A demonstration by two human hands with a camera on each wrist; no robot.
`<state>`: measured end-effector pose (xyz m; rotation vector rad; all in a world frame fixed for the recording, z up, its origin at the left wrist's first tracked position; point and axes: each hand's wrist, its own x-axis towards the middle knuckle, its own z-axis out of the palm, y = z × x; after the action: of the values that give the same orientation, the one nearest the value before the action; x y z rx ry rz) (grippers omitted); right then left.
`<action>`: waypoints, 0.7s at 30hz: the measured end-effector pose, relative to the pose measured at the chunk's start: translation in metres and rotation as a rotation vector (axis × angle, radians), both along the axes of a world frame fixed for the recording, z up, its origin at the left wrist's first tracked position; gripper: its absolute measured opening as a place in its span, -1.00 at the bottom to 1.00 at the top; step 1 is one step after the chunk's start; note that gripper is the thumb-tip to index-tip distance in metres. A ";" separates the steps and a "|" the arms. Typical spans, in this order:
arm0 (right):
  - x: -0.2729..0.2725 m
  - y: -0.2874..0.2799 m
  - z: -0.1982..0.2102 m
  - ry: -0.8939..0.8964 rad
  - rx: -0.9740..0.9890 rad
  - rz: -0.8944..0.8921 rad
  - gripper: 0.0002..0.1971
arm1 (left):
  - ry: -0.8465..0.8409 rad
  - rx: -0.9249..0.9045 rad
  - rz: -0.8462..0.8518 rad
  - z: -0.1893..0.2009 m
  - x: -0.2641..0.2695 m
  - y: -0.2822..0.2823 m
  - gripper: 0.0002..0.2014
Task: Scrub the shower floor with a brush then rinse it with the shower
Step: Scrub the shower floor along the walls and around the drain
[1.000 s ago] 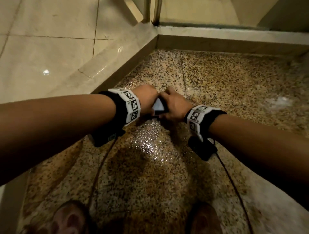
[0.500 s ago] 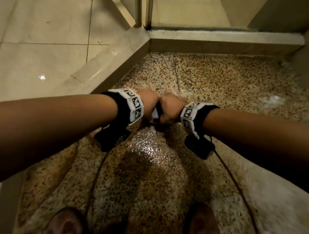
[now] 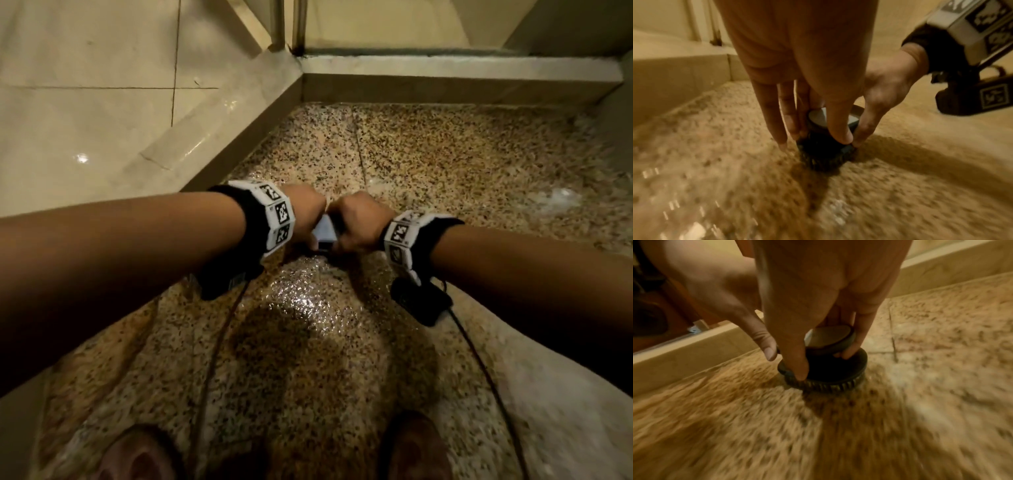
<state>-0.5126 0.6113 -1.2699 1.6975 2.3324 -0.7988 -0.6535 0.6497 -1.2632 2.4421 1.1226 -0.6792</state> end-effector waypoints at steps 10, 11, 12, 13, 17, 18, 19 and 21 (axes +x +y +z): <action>0.012 -0.034 0.010 0.018 -0.101 0.045 -0.67 | -0.041 -0.060 -0.080 -0.001 0.007 -0.037 -0.69; 0.009 -0.021 0.012 -0.021 -0.060 0.030 -0.65 | -0.044 -0.010 -0.072 0.003 0.010 -0.026 -0.68; 0.006 -0.007 0.014 -0.076 -0.023 0.042 -0.64 | -0.039 0.024 -0.064 0.005 0.012 -0.015 -0.70; 0.005 0.000 0.013 -0.113 0.003 0.059 -0.63 | -0.048 0.030 -0.054 0.006 0.015 -0.009 -0.73; 0.002 -0.042 0.013 -0.136 -0.081 0.200 -0.66 | -0.008 -0.087 -0.127 0.003 0.013 -0.046 -0.67; 0.004 -0.057 0.011 -0.104 -0.128 0.212 -0.65 | 0.004 -0.113 -0.166 0.000 0.007 -0.061 -0.63; 0.007 -0.062 0.009 -0.054 -0.151 0.182 -0.67 | -0.010 -0.115 -0.176 -0.003 0.005 -0.067 -0.58; 0.010 -0.043 0.012 -0.013 -0.133 0.063 -0.76 | -0.044 -0.050 -0.113 0.004 0.007 -0.051 -0.59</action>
<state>-0.5024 0.5687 -1.2584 1.5629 2.2574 -0.9063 -0.6461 0.5988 -1.2595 2.4804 0.9450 -0.6749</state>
